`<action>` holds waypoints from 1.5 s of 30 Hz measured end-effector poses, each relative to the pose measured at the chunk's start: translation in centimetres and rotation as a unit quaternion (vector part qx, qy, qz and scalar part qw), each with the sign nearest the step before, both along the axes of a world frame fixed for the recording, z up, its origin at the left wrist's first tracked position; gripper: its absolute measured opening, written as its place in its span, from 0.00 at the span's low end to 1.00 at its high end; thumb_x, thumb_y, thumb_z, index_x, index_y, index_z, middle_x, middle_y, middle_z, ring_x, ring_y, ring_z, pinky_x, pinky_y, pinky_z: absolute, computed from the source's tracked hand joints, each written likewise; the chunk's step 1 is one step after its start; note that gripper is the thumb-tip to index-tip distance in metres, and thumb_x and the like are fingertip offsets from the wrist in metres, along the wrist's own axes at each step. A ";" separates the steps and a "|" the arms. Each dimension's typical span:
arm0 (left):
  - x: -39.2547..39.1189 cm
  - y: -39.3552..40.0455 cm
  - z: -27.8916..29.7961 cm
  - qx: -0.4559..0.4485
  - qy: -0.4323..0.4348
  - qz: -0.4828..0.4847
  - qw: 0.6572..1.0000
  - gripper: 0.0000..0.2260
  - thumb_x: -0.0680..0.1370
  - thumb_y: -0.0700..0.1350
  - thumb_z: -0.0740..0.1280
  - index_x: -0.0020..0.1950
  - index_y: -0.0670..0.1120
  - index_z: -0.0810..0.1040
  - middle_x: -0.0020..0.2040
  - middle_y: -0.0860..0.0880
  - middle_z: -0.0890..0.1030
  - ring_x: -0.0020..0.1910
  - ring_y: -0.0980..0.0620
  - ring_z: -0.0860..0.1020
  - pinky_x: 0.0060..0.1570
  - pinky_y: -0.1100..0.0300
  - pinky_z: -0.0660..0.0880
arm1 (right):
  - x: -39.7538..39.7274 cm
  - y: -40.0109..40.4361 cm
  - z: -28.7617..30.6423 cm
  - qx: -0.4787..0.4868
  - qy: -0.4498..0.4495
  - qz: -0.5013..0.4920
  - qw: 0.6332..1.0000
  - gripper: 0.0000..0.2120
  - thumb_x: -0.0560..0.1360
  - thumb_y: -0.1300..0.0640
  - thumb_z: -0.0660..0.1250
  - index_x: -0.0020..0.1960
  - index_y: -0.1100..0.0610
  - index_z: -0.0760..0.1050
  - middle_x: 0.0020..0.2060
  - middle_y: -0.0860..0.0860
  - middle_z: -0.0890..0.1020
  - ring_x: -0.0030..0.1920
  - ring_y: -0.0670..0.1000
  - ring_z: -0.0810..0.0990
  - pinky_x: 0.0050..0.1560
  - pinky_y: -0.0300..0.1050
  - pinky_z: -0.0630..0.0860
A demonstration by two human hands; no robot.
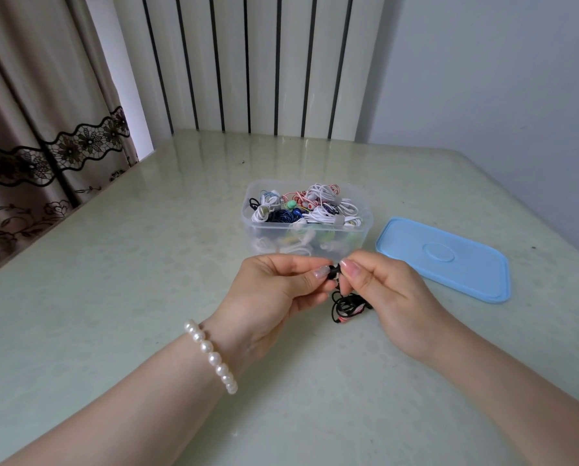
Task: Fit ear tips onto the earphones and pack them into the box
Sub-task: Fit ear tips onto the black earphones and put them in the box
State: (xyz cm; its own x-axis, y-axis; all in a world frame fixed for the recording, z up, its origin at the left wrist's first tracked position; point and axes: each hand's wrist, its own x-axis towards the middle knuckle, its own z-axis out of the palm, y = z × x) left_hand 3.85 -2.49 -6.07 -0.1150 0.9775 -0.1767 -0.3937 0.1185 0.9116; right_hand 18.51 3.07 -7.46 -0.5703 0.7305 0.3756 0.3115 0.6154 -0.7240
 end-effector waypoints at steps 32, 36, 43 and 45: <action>0.0 0.0 0.0 -0.010 0.010 0.008 1.000 0.06 0.69 0.27 0.66 0.39 0.35 0.81 0.34 0.41 0.83 0.32 0.51 0.82 0.36 0.63 0.80 | -0.1 0.4 -0.2 -0.080 -0.007 0.008 0.997 0.18 0.73 0.46 0.55 0.30 0.56 0.69 0.30 0.58 0.75 0.34 0.55 0.70 0.39 0.48 0.67; 0.1 0.0 0.1 -0.014 -0.006 0.017 1.000 0.05 0.69 0.28 0.67 0.39 0.36 0.81 0.34 0.41 0.83 0.32 0.51 0.82 0.36 0.63 0.80 | -0.4 0.1 -0.3 -0.076 0.004 -0.019 0.997 0.15 0.72 0.47 0.54 0.32 0.52 0.69 0.27 0.44 0.72 0.31 0.41 0.68 0.36 0.37 0.66; 0.5 -0.2 0.1 -0.008 -0.025 0.031 0.999 0.04 0.70 0.29 0.66 0.42 0.34 0.79 0.34 0.42 0.83 0.32 0.52 0.82 0.36 0.64 0.80 | -1.1 -0.3 -0.8 -0.053 0.025 -0.037 0.998 0.12 0.73 0.48 0.53 0.34 0.48 0.69 0.28 0.35 0.76 0.32 0.39 0.72 0.36 0.32 0.67; 0.6 -0.2 0.1 -0.004 -0.025 0.038 0.999 0.05 0.70 0.29 0.66 0.44 0.33 0.79 0.35 0.42 0.83 0.33 0.52 0.82 0.36 0.64 0.80 | -1.3 -0.4 -0.9 -0.048 0.034 -0.049 0.997 0.13 0.73 0.48 0.53 0.35 0.51 0.70 0.28 0.39 0.78 0.33 0.41 0.73 0.36 0.35 0.69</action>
